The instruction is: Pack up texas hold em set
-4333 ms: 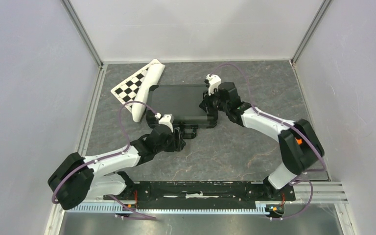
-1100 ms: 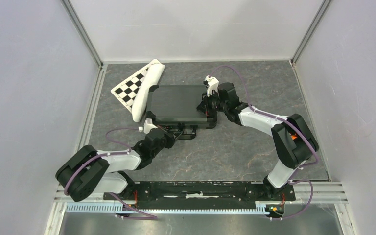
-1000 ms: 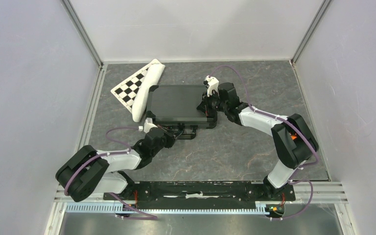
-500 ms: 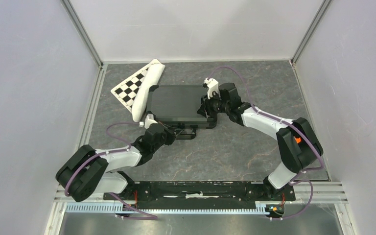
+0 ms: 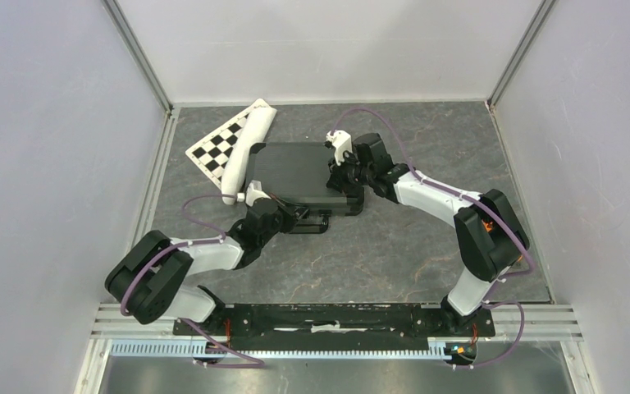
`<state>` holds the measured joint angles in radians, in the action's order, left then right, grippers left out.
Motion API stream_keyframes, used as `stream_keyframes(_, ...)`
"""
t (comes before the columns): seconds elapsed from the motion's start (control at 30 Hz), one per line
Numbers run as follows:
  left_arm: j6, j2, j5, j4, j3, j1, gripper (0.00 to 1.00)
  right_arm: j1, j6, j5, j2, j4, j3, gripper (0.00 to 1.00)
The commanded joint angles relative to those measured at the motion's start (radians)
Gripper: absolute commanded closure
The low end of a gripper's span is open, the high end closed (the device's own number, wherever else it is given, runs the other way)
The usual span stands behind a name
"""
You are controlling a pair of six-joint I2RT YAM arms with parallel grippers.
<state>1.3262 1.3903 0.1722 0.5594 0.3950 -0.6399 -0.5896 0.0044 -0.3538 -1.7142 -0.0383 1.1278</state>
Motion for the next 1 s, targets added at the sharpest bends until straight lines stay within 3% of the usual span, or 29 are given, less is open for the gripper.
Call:
stream_keyframes(0.0, -0.069, 0.025, 0.068, 0.159, 0.054, 0.029, 0.98, -0.012, -0.029, 0.016, -0.043, -0.154, -0.026, 0.85)
stream_keyframes(0.27, -0.05, 0.014, 0.078, 0.144, 0.003, 0.029, 0.9, -0.016, -0.029, 0.013, -0.033, -0.167, -0.031, 0.87)
stream_keyframes(0.4, -0.034, 0.018, 0.108, 0.137, -0.025, 0.029, 0.74, -0.022, -0.03, 0.008, -0.03, -0.169, -0.033, 0.87)
stream_keyframes(0.97, -0.015, -0.047, 0.092, 0.091, -0.077, 0.036, 0.74, -0.032, -0.023, -0.038, -0.021, -0.152, -0.032, 0.88)
